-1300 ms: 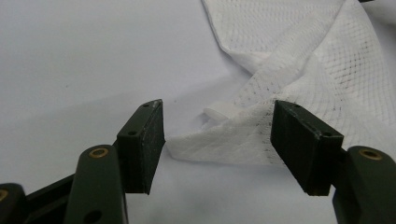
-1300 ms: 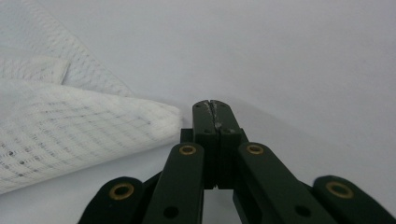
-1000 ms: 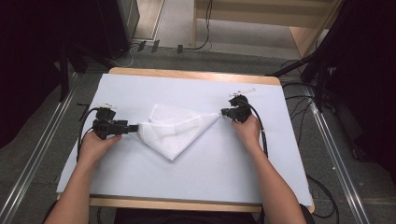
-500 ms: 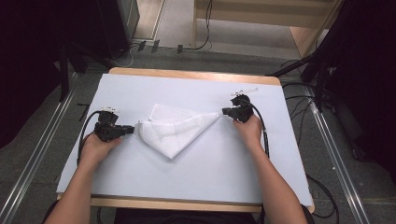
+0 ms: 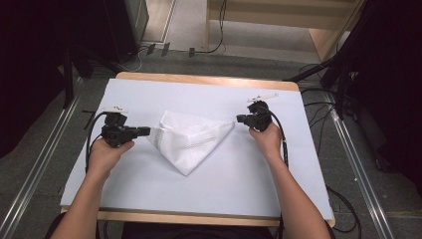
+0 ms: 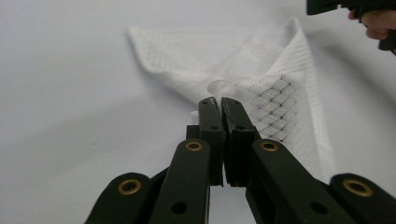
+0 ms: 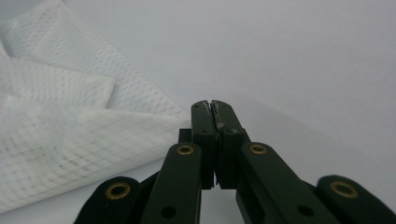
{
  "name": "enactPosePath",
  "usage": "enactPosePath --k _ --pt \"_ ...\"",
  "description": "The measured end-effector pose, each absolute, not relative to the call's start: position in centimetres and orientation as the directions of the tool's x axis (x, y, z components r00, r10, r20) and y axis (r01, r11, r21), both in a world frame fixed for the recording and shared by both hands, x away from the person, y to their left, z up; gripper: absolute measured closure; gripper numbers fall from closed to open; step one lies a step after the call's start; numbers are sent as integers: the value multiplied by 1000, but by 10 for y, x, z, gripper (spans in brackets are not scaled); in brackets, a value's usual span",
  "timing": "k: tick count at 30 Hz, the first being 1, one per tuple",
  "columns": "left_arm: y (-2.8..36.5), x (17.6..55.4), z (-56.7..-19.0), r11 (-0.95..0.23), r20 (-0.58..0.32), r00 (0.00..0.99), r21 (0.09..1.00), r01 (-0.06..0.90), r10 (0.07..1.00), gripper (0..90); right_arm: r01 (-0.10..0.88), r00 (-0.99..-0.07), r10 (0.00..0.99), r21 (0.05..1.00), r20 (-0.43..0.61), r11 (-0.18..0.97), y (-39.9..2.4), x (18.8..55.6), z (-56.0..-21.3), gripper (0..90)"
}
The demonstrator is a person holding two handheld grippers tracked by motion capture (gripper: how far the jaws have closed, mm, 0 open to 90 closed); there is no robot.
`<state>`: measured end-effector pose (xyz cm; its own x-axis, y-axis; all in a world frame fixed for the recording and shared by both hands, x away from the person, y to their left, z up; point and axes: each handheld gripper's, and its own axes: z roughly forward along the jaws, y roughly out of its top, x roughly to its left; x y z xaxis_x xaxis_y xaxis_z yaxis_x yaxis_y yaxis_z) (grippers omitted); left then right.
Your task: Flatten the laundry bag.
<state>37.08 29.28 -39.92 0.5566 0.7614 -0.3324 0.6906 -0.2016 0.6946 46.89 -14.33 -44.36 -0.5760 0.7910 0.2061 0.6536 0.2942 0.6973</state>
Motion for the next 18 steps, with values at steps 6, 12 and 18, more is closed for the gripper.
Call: enactPosePath --k 6,12,18 --pt "261 364 -392 -243 -346 624 706 665 701 892 636 -593 776 715 213 289 -145 453 -431 894" --pt "224 358 -389 -308 -335 685 707 637 647 892 616 -617 760 727 205 303 -145 434 -423 890" --pt "192 356 -395 -372 -325 732 696 614 599 891 610 -630 751 724 198 321 -149 415 -422 882"
